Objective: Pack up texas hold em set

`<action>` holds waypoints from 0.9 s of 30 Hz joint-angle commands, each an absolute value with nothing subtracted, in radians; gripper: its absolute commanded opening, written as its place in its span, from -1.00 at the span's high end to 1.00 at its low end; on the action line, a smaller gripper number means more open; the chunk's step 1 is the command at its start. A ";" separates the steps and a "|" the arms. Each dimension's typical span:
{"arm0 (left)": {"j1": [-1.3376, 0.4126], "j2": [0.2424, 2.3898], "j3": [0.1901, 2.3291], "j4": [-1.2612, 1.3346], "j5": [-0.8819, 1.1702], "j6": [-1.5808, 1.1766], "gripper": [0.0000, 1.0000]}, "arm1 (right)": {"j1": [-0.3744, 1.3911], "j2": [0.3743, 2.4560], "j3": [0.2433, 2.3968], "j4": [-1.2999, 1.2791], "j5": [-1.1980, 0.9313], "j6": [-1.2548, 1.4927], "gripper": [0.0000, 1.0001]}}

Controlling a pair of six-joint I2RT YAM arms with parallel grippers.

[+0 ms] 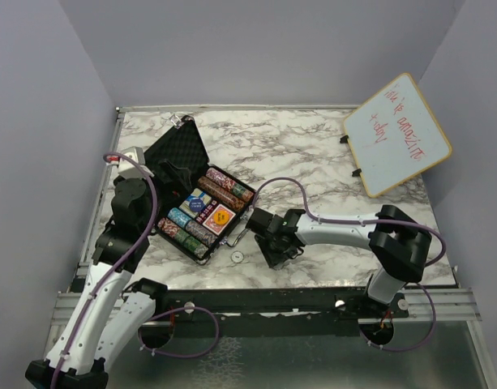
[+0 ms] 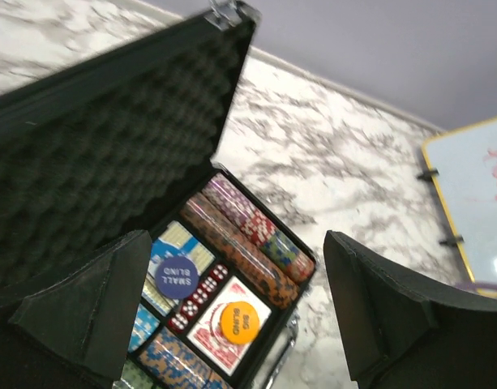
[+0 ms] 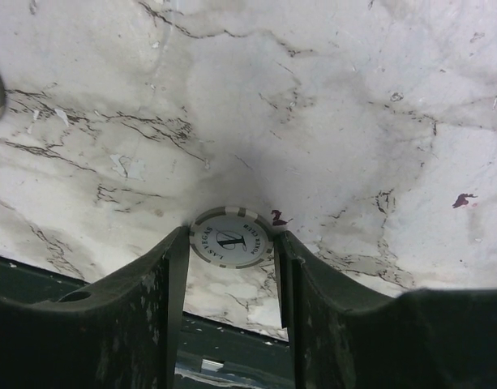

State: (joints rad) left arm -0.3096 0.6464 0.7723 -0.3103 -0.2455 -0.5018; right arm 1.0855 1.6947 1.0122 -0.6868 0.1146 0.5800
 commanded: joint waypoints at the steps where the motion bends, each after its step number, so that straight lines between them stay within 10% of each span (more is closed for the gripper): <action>1: -0.311 0.691 0.810 -0.363 0.008 -0.525 -0.90 | 1.089 1.645 0.993 -0.626 0.142 0.595 0.04; 27: -0.368 0.666 0.432 -0.100 0.434 -0.706 -0.78 | 0.972 1.515 1.026 -0.426 0.170 0.843 0.00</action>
